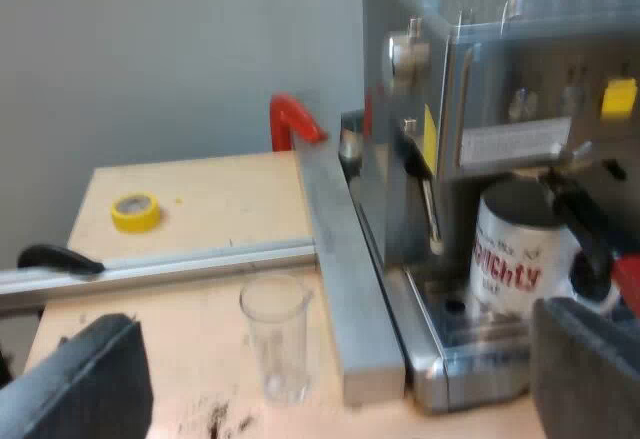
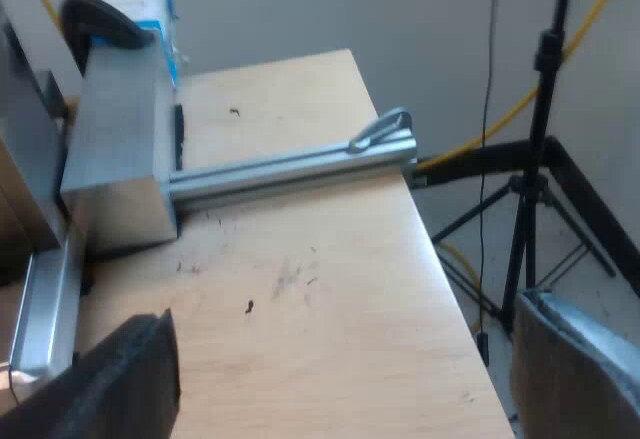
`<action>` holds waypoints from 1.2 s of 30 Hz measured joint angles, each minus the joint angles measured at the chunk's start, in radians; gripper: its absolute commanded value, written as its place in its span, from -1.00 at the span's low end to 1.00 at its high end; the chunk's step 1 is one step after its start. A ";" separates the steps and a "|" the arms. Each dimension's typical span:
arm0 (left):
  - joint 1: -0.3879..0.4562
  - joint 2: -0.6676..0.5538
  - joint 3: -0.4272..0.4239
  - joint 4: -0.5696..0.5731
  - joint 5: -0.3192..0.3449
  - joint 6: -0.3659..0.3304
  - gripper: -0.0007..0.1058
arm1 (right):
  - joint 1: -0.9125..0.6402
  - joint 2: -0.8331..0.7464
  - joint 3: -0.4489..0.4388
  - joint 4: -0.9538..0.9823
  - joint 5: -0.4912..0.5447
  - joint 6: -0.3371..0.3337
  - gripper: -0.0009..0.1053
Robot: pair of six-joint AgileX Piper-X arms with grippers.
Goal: Place mug into machine
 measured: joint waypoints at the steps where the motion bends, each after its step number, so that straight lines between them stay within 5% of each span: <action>1: 0.000 0.000 0.005 0.002 0.000 0.003 0.48 | 0.000 0.000 0.012 -0.008 0.002 0.000 0.34; 8: 0.003 0.000 0.103 -0.095 0.000 0.006 0.48 | 0.000 0.000 0.085 -0.088 -0.037 0.000 0.34; 19: 0.003 0.004 0.402 -0.329 0.000 0.006 0.48 | 0.000 0.002 0.282 -0.159 -0.088 0.000 0.34; 36: 0.003 0.004 0.475 -0.315 0.000 0.006 0.48 | 0.000 0.002 0.379 -0.168 -0.088 0.000 0.34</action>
